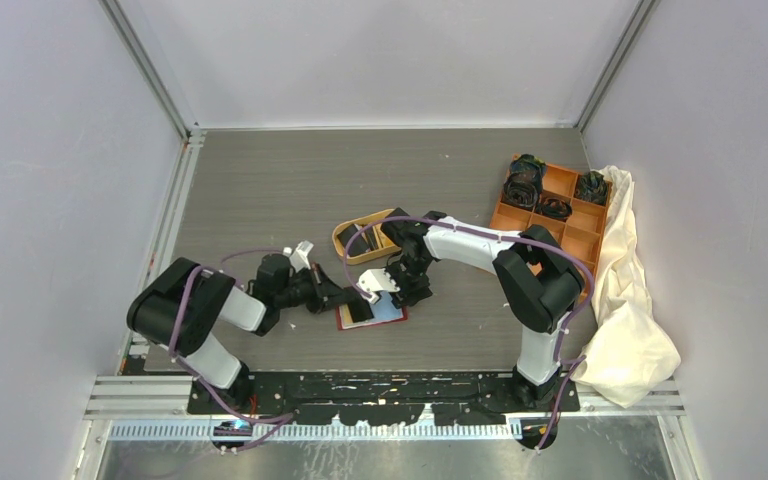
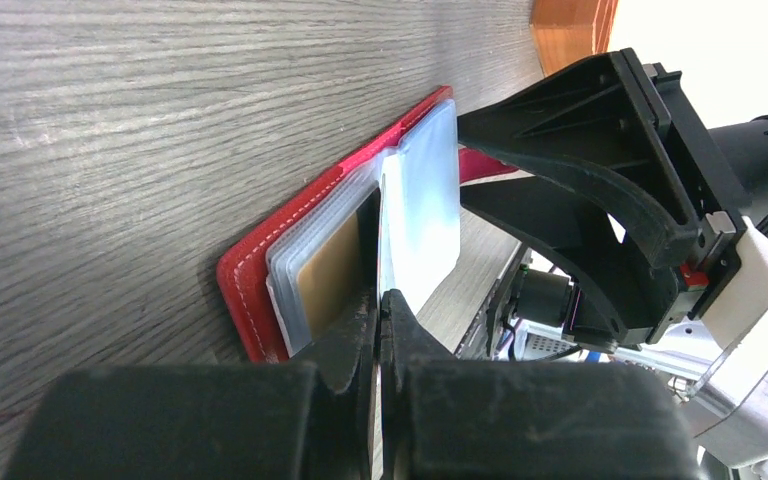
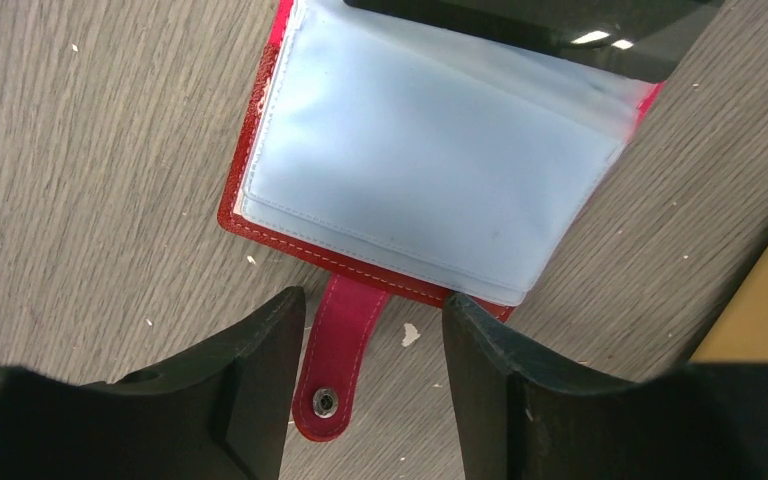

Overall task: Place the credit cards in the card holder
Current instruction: Insert the credit card into the card holder.

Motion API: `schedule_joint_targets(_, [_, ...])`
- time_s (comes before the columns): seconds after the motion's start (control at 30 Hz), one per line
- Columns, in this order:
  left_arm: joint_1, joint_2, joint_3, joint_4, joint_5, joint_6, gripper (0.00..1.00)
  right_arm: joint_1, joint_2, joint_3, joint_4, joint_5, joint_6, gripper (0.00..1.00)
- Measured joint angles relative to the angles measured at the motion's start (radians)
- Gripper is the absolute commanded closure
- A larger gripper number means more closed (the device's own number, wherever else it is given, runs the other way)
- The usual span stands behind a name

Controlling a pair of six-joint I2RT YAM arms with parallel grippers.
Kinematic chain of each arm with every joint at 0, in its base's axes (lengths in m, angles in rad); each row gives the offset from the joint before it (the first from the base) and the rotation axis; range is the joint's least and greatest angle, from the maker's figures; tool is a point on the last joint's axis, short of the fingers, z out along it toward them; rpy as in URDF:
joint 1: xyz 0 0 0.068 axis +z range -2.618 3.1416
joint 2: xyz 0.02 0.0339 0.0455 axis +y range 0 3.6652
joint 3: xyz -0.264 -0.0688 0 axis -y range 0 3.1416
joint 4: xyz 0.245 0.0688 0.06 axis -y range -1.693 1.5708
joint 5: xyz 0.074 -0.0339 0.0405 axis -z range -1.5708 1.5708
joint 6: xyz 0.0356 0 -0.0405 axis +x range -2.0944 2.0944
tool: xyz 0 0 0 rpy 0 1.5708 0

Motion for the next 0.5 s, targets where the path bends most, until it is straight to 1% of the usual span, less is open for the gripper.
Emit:
schedule_joint_targets(0.23, [-0.012, 0.066, 0.0, 0.079, 0.012, -0.029, 1.0, 0.0, 0.002, 0.002, 0.0, 0.0, 0.002, 0.43])
schedule_joint_targets(0.5, [-0.033, 0.175, 0.0, 0.237, 0.024, -0.091, 1.0, 0.001, 0.005, 0.006, -0.002, 0.001, 0.005, 0.43])
